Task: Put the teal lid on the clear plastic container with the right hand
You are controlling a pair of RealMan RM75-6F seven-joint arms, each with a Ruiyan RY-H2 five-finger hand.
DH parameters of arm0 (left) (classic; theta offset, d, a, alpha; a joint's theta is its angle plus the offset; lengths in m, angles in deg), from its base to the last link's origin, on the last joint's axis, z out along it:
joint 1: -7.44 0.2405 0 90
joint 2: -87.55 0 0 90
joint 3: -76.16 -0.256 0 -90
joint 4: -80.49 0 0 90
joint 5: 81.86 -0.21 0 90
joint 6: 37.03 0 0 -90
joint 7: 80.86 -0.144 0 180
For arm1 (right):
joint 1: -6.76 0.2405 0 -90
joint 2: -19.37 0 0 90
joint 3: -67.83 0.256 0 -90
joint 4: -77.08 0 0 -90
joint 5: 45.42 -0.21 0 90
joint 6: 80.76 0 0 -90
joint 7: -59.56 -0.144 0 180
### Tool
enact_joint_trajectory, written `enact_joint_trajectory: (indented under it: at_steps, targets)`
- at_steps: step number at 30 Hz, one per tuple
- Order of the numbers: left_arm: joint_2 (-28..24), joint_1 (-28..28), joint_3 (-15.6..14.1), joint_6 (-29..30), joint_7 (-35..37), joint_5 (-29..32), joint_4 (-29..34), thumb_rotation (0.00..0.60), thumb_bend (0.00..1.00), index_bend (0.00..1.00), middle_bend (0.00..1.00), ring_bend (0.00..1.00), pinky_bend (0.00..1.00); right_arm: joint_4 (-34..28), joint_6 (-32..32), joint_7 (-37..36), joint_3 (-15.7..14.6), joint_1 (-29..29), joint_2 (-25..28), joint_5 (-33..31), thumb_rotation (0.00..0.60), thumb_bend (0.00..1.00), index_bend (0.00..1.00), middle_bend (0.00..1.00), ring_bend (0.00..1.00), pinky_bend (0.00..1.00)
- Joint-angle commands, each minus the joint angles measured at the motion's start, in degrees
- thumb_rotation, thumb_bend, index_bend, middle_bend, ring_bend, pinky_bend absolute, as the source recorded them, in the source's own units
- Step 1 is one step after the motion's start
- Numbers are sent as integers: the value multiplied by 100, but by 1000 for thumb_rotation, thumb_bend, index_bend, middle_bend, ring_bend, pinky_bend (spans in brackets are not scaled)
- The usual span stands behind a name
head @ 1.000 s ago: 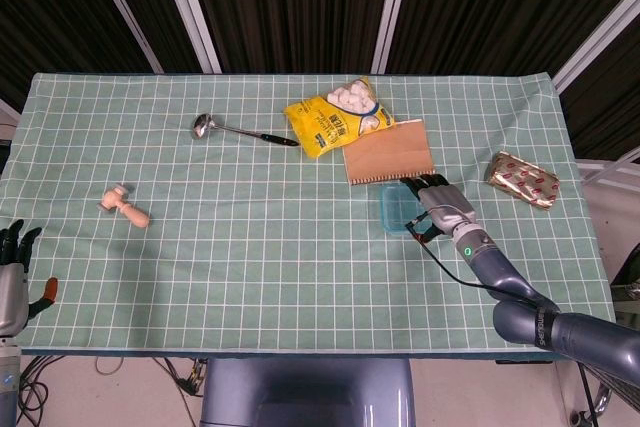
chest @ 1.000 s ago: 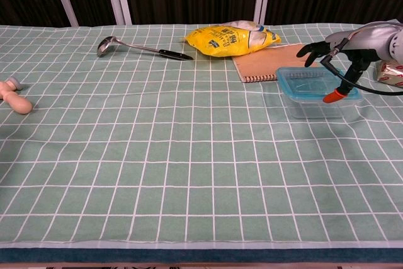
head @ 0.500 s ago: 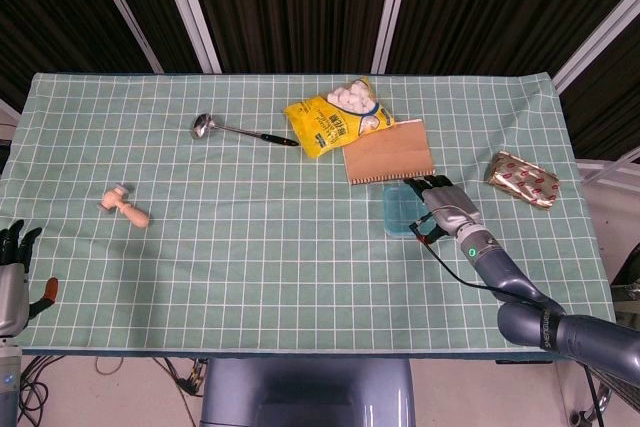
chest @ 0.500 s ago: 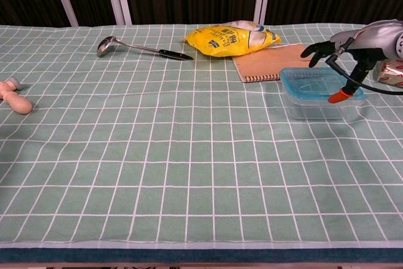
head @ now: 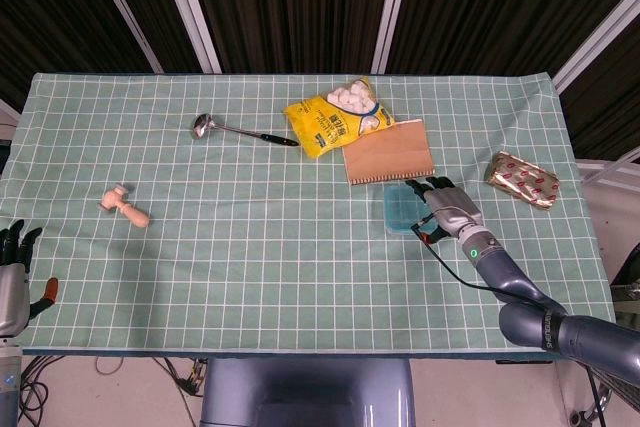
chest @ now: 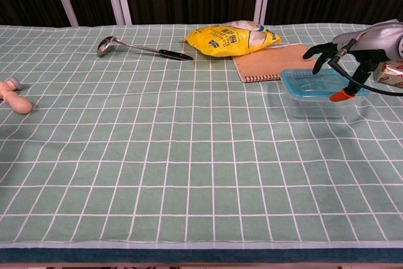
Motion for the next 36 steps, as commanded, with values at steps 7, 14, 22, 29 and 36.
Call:
enact_joint_trajectory:
  at_steps: [7,14,22,29,36]
  targets:
    - [1,3,-4,8,2,-5,-1,600,361,132,0,0,0,-101,111,-22,17,-54,79,25,600,317,0,185,0,0]
    - [11,2,-10,14,-15,-12,-8,600,361,132,0,0,0,-343,220,28,2,-109,274,29,600,317,0,176,0,0]
    - [15,3,-23,6,-25,-13,2,600,361,132,0,0,0,-726,812,-282,338,-317,544,178,600,317,12,212,0,0]
    - [1,-1,-15,-10,-14,12,19,600,361,136,0,0,0,-685,1326,-520,547,-503,442,601,600,351,289,251,0,0]
    - [-21,0,-6,-18,20,27,38,600,361,136,0,0,0,-85,1194,-540,754,-338,66,440,600,463,461,249,0,0]
